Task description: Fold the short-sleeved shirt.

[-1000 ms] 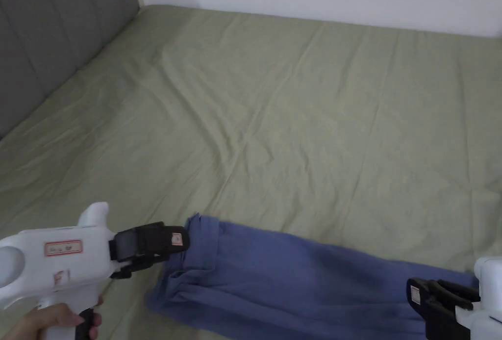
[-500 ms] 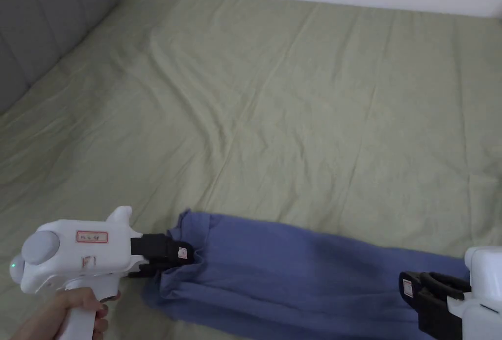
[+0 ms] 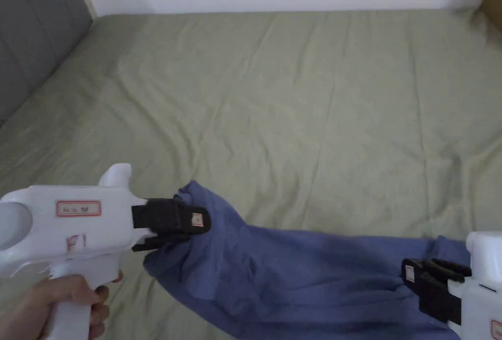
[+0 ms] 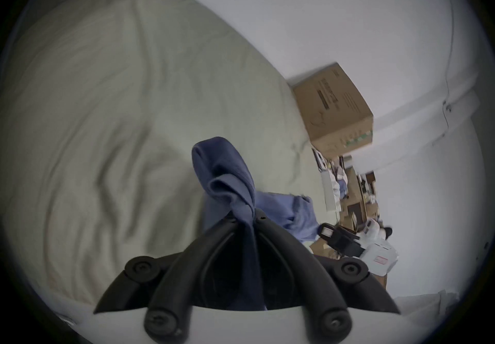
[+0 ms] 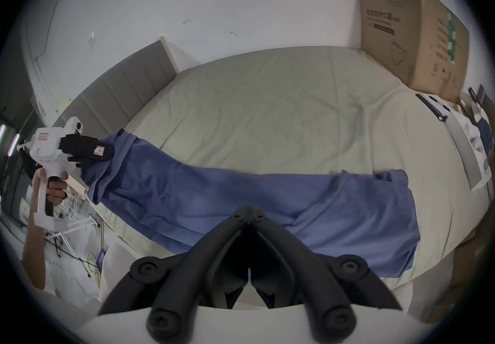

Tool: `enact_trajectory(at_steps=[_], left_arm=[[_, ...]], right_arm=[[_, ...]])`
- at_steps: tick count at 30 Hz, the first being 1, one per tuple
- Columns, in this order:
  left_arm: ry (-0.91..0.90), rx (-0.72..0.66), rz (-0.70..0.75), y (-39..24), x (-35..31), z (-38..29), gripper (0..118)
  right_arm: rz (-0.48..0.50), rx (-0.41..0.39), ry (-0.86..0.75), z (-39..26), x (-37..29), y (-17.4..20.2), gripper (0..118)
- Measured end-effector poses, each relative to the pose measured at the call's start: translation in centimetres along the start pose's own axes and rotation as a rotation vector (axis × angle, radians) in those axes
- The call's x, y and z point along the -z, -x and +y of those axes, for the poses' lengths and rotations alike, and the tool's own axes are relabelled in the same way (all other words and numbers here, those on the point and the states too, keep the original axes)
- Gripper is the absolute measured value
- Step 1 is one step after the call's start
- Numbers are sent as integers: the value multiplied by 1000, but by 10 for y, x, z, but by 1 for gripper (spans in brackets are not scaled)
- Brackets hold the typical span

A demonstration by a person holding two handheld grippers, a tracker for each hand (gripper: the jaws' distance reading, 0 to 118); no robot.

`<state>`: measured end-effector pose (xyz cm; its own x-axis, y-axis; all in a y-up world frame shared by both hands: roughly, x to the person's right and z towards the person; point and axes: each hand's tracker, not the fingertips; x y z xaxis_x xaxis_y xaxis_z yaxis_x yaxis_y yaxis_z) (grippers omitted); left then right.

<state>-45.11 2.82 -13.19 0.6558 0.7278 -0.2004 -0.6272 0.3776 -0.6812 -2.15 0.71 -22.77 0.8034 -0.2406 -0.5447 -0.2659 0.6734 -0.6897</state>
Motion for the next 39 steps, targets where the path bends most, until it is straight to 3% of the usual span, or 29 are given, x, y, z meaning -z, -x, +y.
enact_trajectory(at_steps=[5,10,11,12,13,14,15,22,25,26,28,29,33,39], left_arm=[[195,113,-13,-80,113,-16,3],[384,140,81,-95,229,-45,4],[385,114,110,-100,238,-50,10],[409,158,105,-103,244,-53,27],[433,190,80,-109,245,-58,57],[449,195,47,-114,243,-60,101],[461,206,33,-117,239,-61,118],[276,136,47,-101,167,-43,115],[232,116,107,-85,146,-42,92],[234,118,142,-76,144,-42,92],[216,118,232,-61,148,-46,34],[218,142,261,-50,152,-43,16],[263,151,256,-43,171,-53,16],[358,278,223,-70,215,-66,16]], right_arm=[[-18,92,-28,-11,-16,-38,0],[-42,156,-54,-24,-39,-71,0],[-48,167,-56,-26,-42,-78,0],[-54,181,-56,-29,-44,-83,0],[-59,198,-57,-31,-45,-88,0],[-58,211,-59,-33,-46,-93,0],[-55,221,-57,-35,-46,-97,0],[-40,226,-42,-39,-36,-99,0],[-18,209,-41,-40,-34,-94,0],[-13,203,-44,-39,-34,-93,0],[-3,189,-46,-38,-34,-90,0],[-3,185,-48,-38,-34,-89,0],[2,183,-50,-38,-36,-91,0],[-14,213,-52,-41,-39,-103,0]])
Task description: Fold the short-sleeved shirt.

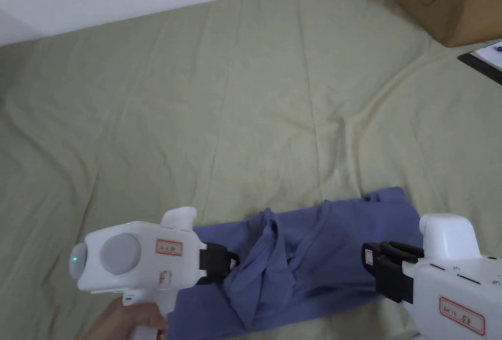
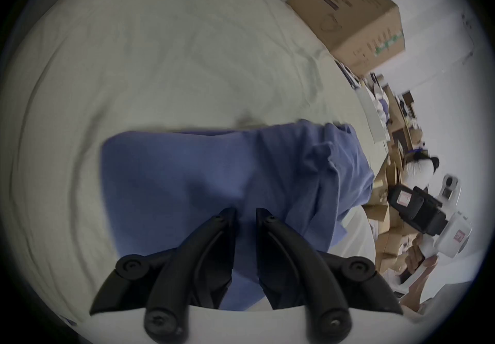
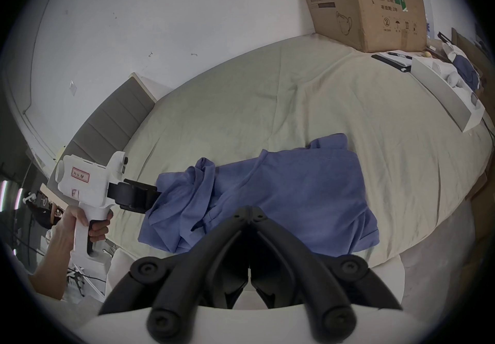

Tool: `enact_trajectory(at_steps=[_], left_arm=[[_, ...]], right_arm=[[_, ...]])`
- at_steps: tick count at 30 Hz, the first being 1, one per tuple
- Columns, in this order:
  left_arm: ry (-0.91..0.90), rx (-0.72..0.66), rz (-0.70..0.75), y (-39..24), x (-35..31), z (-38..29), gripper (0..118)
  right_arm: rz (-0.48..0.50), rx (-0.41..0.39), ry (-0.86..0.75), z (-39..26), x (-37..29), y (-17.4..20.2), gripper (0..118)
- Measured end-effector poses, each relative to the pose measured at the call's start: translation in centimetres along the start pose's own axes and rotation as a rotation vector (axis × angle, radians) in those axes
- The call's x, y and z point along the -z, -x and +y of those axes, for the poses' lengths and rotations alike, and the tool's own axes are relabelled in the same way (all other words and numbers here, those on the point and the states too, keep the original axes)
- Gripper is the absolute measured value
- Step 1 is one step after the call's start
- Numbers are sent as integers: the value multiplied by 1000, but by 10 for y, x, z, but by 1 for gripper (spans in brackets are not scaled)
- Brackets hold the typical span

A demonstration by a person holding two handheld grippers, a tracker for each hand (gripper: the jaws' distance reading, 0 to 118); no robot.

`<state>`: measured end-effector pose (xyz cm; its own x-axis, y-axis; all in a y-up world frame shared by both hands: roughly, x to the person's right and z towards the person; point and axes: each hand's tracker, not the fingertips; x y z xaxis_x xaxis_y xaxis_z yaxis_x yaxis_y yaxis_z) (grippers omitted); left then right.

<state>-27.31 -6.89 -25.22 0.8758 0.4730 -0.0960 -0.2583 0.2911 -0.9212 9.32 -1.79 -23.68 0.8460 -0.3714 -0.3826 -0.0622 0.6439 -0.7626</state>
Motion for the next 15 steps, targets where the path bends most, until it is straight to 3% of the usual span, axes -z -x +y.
enact_trajectory(at_steps=[6,12,15], left_arm=[[79,95,-65,-51,34,-2,16],[78,49,-254,-68,30,0,16],[52,60,-213,-59,17,-1,15]], right_arm=[[-14,35,4,-4,-5,-11,0],[-22,32,7,-6,-8,-12,0],[-19,36,8,-5,-8,-10,0]])
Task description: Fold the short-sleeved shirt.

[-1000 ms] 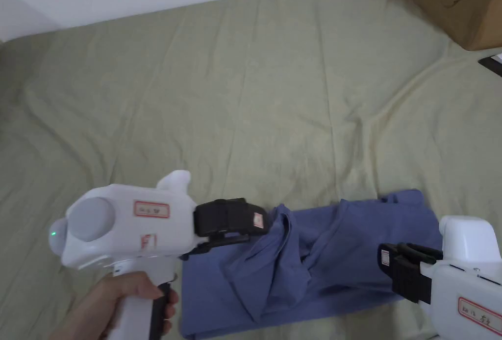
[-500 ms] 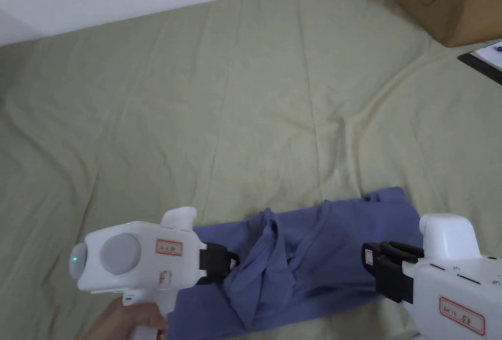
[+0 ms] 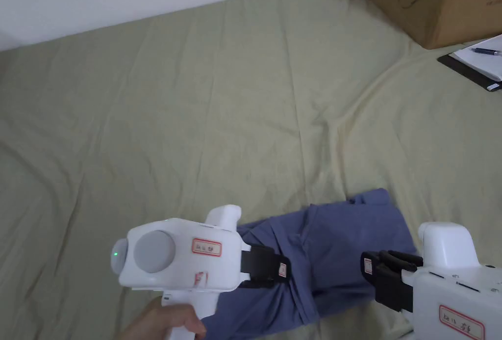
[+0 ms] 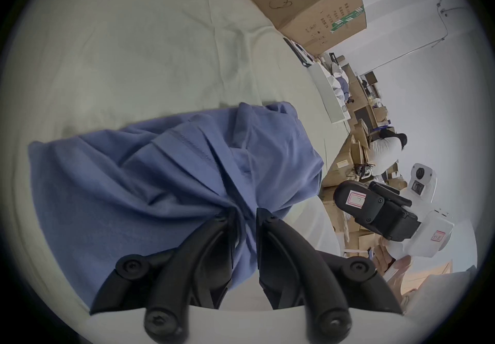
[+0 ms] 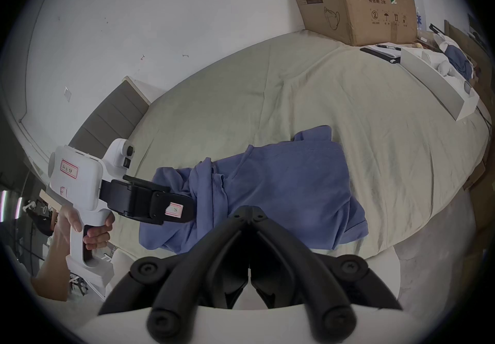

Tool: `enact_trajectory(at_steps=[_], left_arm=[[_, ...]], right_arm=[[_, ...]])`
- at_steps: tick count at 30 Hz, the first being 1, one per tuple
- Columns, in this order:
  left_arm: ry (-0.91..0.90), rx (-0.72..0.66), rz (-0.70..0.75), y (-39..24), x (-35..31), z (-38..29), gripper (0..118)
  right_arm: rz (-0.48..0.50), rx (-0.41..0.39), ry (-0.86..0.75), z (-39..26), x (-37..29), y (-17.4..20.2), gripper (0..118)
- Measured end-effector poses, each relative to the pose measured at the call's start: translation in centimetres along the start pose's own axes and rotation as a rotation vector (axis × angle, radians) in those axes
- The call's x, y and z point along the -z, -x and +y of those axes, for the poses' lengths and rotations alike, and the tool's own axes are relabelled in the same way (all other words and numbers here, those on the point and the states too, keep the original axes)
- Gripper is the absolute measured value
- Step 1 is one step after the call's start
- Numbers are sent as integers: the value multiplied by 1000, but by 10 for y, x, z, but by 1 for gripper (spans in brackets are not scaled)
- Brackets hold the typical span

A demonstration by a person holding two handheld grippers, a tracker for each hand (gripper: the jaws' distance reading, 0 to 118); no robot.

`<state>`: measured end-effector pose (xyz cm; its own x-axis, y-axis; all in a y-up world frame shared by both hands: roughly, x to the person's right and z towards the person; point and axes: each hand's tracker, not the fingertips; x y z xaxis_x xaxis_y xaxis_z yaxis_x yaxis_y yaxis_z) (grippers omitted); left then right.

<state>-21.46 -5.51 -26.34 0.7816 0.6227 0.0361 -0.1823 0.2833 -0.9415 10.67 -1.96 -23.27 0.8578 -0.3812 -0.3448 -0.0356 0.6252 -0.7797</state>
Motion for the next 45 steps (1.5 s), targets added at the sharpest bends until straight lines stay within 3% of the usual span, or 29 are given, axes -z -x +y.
enact_trajectory(at_steps=[6,9,16,17,18,20,21,28,34,37,45], left_arm=[[-105,-165,124,59,-54,-16,15],[-102,-151,134,65,-79,-34,15],[-236,-233,-66,120,-110,-55,16],[-229,-239,-76,128,-107,-57,29],[-220,-254,-96,135,-103,-58,52],[-213,-285,-205,142,-91,-61,107],[-202,-292,-247,145,-85,-61,115],[-208,-388,-319,159,-69,-46,115],[-167,-374,-234,178,-78,-45,115],[-184,-402,-349,178,-69,-47,115],[-125,-368,-382,170,-49,-36,114]], right_arm=[[9,-29,9,1,3,10,0],[7,-43,21,2,6,16,0],[10,-92,54,3,15,32,0],[12,-100,58,3,15,35,0],[12,-108,61,3,16,37,0],[10,-132,70,3,17,42,0],[5,-142,72,4,17,43,0],[12,-132,76,12,16,54,0],[19,-145,88,13,25,54,0],[30,-151,99,11,27,57,0],[30,-157,111,11,29,59,0]])
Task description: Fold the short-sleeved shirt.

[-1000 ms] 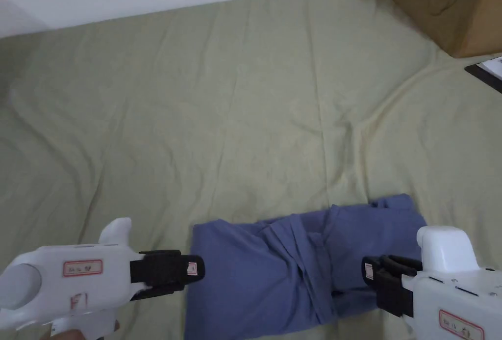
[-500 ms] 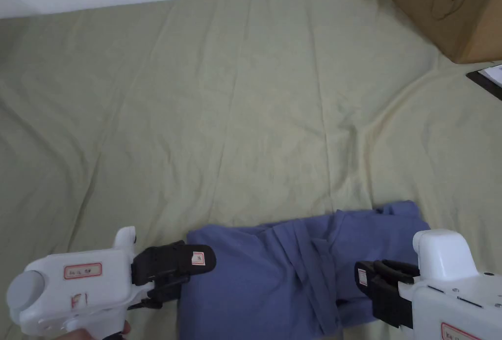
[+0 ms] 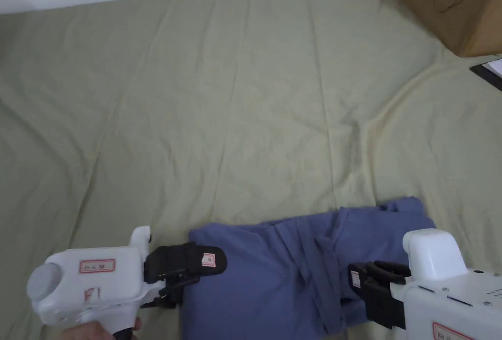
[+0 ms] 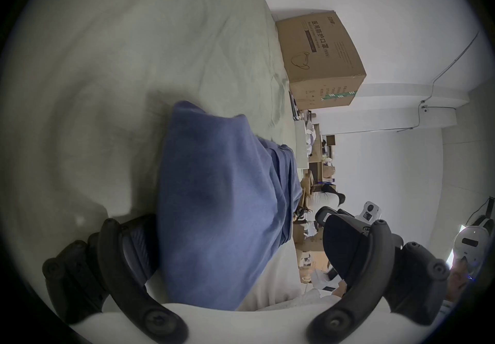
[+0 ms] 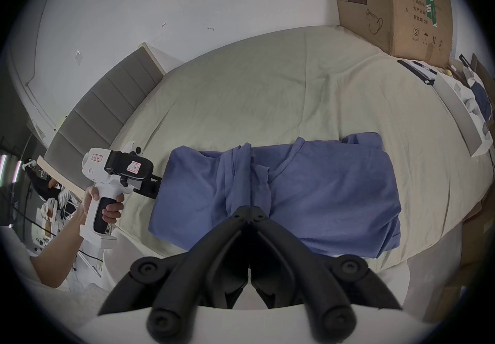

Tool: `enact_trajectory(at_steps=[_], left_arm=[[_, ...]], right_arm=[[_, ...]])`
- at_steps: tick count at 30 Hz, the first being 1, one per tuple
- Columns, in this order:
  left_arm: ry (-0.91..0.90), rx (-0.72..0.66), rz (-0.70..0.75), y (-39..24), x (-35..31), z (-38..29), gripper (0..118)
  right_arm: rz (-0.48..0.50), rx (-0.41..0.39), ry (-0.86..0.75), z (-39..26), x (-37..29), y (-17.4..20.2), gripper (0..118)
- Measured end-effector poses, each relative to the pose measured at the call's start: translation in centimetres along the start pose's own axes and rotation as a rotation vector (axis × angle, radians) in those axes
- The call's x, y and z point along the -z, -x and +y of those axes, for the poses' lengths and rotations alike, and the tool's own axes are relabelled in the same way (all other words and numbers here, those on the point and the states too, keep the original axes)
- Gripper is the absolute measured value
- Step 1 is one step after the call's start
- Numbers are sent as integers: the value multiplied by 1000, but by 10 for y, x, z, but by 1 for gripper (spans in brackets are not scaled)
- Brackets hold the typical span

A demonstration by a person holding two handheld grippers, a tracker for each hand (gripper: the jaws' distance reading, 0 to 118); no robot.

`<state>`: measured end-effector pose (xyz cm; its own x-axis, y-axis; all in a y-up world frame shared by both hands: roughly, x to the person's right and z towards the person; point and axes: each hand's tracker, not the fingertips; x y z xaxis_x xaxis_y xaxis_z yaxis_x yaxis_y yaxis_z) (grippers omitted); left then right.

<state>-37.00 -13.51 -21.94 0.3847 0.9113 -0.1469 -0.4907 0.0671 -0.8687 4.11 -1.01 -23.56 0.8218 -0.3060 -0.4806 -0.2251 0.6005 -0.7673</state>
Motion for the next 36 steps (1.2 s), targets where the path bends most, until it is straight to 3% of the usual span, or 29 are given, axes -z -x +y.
enact_trajectory(at_steps=[1,2,3,4,5,8,15,25,28,30,33,36], left_arm=[[16,-1,-28,1,6,-1,106],[33,3,-35,-2,9,-2,76],[38,9,-15,-4,13,-3,30],[58,31,72,-2,16,-3,10],[86,42,145,0,23,-4,10],[61,1,40,6,11,1,10],[57,122,136,-2,-53,6,10],[-131,2,461,17,-212,-4,10],[-177,-116,497,-53,-197,-19,10],[-209,-22,455,-69,-188,-14,10],[-230,33,531,-124,-149,-4,10],[-174,112,450,-156,-97,4,10]], right_arm=[[-2,5,2,0,1,0,0],[-3,8,3,1,1,0,0],[-1,7,5,1,1,0,0],[-4,4,6,0,1,1,0],[-6,0,8,0,1,2,0],[-14,-11,16,0,0,4,0],[-27,-14,15,1,-1,8,0],[-9,-34,14,-2,3,16,0],[-3,-33,18,-3,5,16,0],[3,-32,18,-3,5,14,0],[-7,-30,3,-2,0,8,0],[-31,-12,-12,-1,-4,-4,0]])
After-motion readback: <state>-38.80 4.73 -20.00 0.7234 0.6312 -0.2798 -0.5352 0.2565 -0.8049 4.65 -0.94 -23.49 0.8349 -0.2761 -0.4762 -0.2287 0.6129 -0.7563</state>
